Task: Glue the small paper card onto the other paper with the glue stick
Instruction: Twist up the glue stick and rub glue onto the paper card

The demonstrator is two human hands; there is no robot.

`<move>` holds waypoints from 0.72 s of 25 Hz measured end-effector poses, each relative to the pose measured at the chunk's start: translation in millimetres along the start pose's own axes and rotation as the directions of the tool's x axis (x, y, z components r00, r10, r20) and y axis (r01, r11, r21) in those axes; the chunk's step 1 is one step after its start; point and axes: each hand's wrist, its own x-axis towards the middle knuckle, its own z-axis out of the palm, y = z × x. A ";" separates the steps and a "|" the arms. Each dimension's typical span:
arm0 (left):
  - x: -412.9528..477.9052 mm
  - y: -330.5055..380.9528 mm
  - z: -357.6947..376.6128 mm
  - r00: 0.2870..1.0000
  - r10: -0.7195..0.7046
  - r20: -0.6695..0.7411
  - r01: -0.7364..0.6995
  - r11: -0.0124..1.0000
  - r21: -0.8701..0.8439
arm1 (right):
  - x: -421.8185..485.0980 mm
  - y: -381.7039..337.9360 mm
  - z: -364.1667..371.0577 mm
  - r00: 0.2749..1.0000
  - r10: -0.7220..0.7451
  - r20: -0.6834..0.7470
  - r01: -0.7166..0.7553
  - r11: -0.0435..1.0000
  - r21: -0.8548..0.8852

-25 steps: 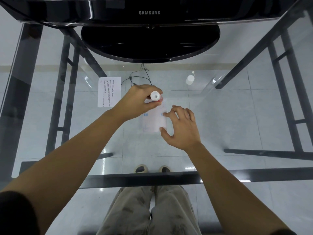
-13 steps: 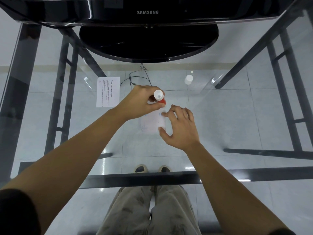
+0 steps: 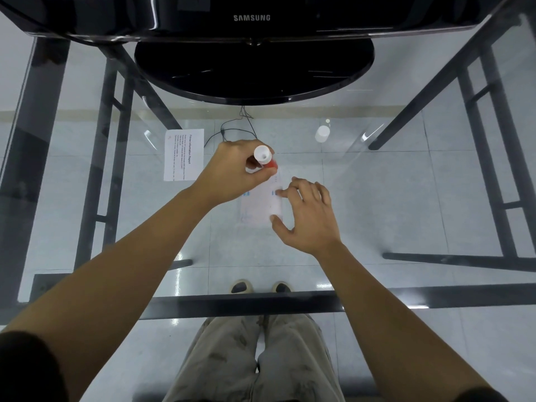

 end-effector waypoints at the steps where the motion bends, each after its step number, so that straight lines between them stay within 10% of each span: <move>1: -4.0 0.0 -1.7 1.000 -0.015 0.007 0.015 1.000 -0.019 | -0.2 0.2 0.1 1.000 -0.001 -0.001 0.001 1.000 0.009; 11: -47.4 -1.7 -1.1 0.954 -0.041 0.298 0.068 0.995 -0.079 | 0.7 2.9 1.9 1.000 -0.016 -0.019 0.017 0.999 0.051; 18: -26.5 -6.9 -11.7 0.995 -0.057 0.077 0.056 0.998 0.004 | -0.3 3.2 0.3 1.000 -0.022 -0.020 0.023 0.998 0.055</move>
